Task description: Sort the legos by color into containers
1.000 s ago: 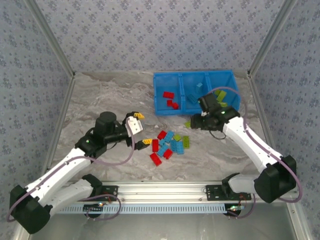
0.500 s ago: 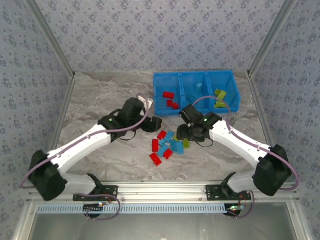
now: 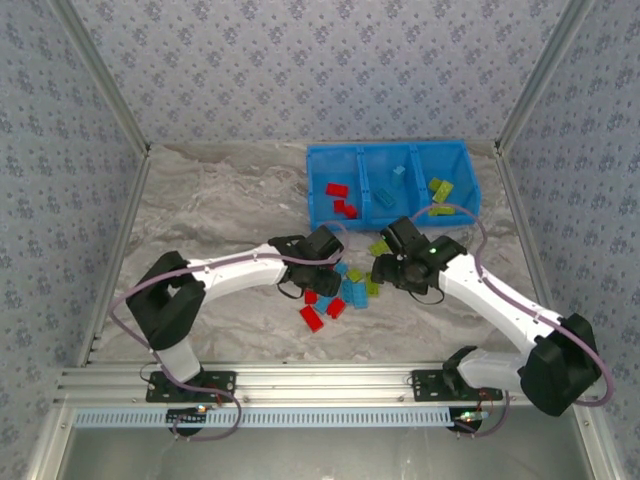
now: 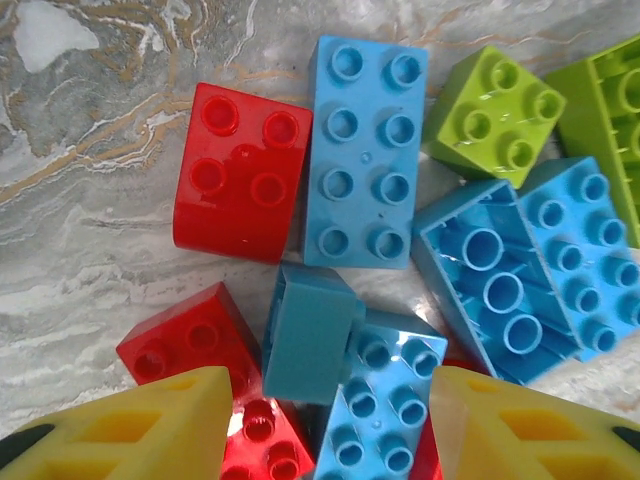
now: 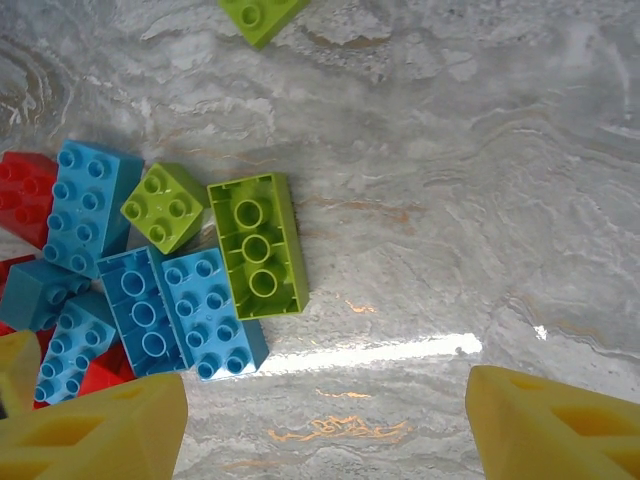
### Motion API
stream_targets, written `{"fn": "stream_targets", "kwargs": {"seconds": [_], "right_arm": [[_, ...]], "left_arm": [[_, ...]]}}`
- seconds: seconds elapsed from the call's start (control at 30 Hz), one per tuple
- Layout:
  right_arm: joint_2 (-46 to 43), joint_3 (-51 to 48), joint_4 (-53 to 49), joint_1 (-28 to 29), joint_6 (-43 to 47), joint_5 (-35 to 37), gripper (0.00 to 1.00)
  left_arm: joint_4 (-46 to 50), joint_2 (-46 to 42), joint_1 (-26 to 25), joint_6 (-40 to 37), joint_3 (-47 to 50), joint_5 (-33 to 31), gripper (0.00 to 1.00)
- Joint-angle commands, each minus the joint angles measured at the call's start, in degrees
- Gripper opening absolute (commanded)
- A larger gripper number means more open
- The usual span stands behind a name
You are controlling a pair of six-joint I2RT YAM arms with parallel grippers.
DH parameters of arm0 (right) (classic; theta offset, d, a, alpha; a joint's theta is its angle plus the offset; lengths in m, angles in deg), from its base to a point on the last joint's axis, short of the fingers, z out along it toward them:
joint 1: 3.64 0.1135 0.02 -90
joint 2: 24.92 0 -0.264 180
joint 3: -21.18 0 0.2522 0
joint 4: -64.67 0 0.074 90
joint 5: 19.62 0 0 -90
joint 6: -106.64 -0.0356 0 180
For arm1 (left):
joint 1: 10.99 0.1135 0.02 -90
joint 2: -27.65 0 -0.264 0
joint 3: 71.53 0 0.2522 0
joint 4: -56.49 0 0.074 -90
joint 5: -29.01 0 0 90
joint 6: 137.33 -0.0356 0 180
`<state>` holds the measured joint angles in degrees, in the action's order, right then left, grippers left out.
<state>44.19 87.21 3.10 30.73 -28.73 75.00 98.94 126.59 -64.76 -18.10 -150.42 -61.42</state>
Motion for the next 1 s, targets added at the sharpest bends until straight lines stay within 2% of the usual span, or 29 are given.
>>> {"fn": "stream_targets", "kwargs": {"seconds": [0.0, 0.17, 0.53, 0.7, 0.97], "right_arm": [[-1.4, -1.3, -1.0, -0.7, -1.5, 0.1, 0.76], [-1.7, -1.7, -0.8, -1.1, -1.6, -0.3, 0.76], [-2.2, -1.4, -1.0, -1.3, -1.6, -0.5, 0.77], [-2.5, -1.3, -1.4, -1.3, -1.7, -0.4, 0.77], [-6.8, -1.0, -0.9, -1.3, -2.2, -0.6, 0.77]], "left_arm": [[-0.6, 1.4, -0.4, -1.9, -3.0, -0.5, 0.52], [-0.6, 4.1, -0.5, -3.2, -4.3, -1.9, 0.41], [-0.3, 7.1, -1.0, -6.1, -3.6, -5.1, 0.4], [-0.1, 8.3, -1.1, -6.6, -3.7, -5.8, 0.31], [0.0, 1.9, -1.2, -5.4, -5.1, -3.1, 0.21]]}}
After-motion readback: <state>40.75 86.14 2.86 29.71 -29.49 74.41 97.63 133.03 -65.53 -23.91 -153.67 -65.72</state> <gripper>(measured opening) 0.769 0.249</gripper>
